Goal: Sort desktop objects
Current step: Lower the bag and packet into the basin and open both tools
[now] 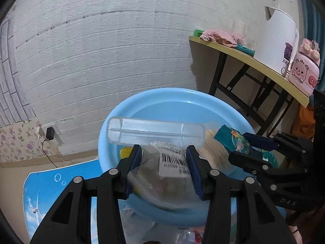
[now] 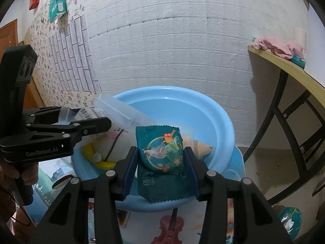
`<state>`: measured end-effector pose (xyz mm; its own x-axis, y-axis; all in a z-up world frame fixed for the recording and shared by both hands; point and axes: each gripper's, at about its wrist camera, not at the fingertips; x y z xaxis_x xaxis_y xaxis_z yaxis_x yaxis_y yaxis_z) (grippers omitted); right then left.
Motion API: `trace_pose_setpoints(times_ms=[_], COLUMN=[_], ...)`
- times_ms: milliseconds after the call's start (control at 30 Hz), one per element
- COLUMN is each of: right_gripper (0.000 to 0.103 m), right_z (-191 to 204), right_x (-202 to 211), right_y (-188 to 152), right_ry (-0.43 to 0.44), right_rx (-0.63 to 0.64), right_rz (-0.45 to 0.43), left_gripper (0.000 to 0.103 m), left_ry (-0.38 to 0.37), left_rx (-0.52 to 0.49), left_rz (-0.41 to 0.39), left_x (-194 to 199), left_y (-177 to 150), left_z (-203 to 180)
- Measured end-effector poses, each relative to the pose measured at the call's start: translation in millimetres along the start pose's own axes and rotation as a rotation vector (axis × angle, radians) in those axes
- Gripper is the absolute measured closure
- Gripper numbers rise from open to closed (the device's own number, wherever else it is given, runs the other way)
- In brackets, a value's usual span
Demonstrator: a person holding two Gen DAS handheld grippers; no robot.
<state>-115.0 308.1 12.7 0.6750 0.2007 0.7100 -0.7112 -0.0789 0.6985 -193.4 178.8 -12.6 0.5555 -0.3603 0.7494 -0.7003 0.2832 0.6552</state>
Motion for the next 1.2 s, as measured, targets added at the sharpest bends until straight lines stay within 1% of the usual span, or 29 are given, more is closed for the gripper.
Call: trace_pose_setpoints(times_ms=[67,133,200,300,400,467,533,600,867,933,1000,1033,1200], right_gripper=[0.059,0.058,0.058,0.058,0.057,0.055,0.044,0.041,0.04,0.04,0.04,0.04,0.04], right_z=[-2,-3,-4,-4,-2,0,1,0,-1,-1,1,3,15], right_x=[-4,-7,-10,-11,-10,-9,-5,0,19,24,29,31,48], right_y=[1,1,1,1,1,1,0,0,-8,-11,-14,-15,-25], right_ry=[-0.01,-0.013,-0.013,-0.003,-0.001,-0.006,-0.015,-0.018,-0.047,-0.052,-0.054,-0.053,-0.05], right_rx=[-0.006,-0.01,-0.014,-0.015,-0.014,-0.01,-0.011,-0.019,-0.039,-0.043,-0.045,-0.046,-0.03], right_rz=[0.005,0.012,0.019,0.023,0.021,0.019,0.012,0.001,-0.011,-0.011,-0.008,-0.009,-0.016], left_gripper=[0.057,0.052,0.043,0.036,0.032,0.031,0.029,0.025,0.024,0.023,0.018,0.017,0.016], left_ry=[-0.003,-0.007,-0.014,-0.024,-0.028,-0.029,-0.027,-0.022,0.008,0.016,0.021,0.024,0.043], left_rx=[0.002,0.002,-0.005,-0.016,-0.017,-0.016,-0.014,-0.011,0.029,0.042,0.049,0.054,0.084], left_rz=[0.013,0.025,0.027,0.026,0.018,0.011,0.006,0.001,-0.009,-0.01,-0.013,-0.017,-0.023], left_x=[-6,-11,-12,-10,-5,0,5,10,33,40,46,50,66], left_y=[1,0,-3,-5,-6,-7,-8,-11,-28,-34,-40,-44,-60], left_z=[-1,-2,-5,-8,-8,-8,-9,-8,3,5,7,9,15])
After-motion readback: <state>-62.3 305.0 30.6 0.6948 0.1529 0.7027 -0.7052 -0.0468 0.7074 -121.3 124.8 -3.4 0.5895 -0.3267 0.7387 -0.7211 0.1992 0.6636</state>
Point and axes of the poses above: each gripper's, at about its wrist camera, not at the fingertips, and x roughly against the way its jaws point, z to its left, y to its top, and after that the axes turned 7 degrees about z, right-handed
